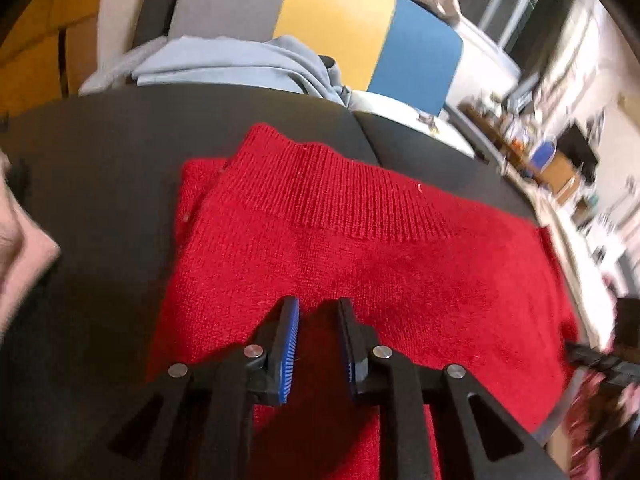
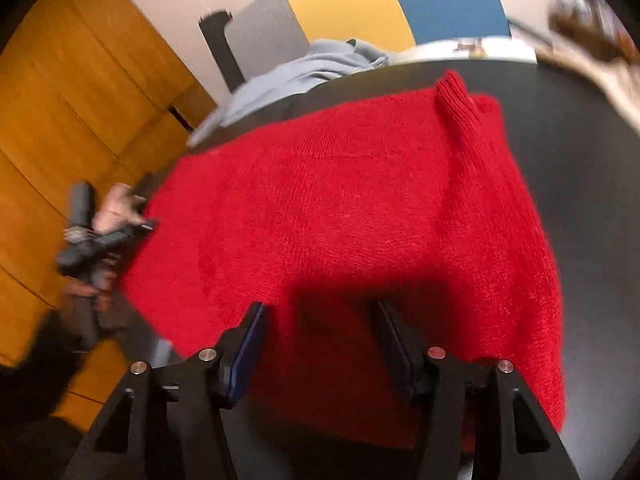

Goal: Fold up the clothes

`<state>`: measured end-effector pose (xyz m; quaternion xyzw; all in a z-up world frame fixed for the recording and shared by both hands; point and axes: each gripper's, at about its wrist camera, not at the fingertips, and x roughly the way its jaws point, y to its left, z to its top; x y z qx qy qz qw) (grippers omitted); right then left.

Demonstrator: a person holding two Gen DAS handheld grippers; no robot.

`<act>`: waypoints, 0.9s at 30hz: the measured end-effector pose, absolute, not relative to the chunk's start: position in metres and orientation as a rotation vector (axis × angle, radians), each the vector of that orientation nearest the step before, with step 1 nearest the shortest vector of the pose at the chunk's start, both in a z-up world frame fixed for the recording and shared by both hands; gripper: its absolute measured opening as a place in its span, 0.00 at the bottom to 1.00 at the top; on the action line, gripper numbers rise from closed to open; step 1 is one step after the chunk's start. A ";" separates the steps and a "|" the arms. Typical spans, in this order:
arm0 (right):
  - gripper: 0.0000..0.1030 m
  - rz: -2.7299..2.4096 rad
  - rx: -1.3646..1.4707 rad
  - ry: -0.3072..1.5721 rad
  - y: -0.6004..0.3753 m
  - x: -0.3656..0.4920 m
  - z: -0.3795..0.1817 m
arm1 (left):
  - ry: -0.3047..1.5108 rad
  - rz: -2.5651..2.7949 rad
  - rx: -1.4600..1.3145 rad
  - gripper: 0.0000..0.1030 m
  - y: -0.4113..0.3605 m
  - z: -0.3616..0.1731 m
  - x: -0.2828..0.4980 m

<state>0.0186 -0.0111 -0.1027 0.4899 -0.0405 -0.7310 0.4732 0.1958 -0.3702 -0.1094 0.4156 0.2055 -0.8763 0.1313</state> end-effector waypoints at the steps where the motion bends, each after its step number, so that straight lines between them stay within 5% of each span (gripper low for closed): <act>1: 0.56 -1.745 1.224 -0.169 0.000 0.022 -0.102 | 0.557 -2.532 1.203 0.21 -0.370 -0.106 0.194; 6: 0.86 -1.646 1.178 -0.307 0.063 0.037 -0.082 | 0.638 -2.529 1.083 0.23 -0.363 -0.073 0.181; 9: 0.92 -1.633 1.187 -0.255 0.091 0.049 -0.080 | 0.677 -2.738 1.052 0.26 -0.317 -0.056 0.153; 20: 0.92 -1.533 1.127 -0.275 0.091 0.014 -0.111 | 0.159 -3.173 1.415 0.27 -0.141 -0.069 0.047; 27: 0.96 -1.095 1.179 -0.213 0.056 0.009 -0.113 | 0.238 -3.096 1.568 0.27 -0.136 -0.095 0.019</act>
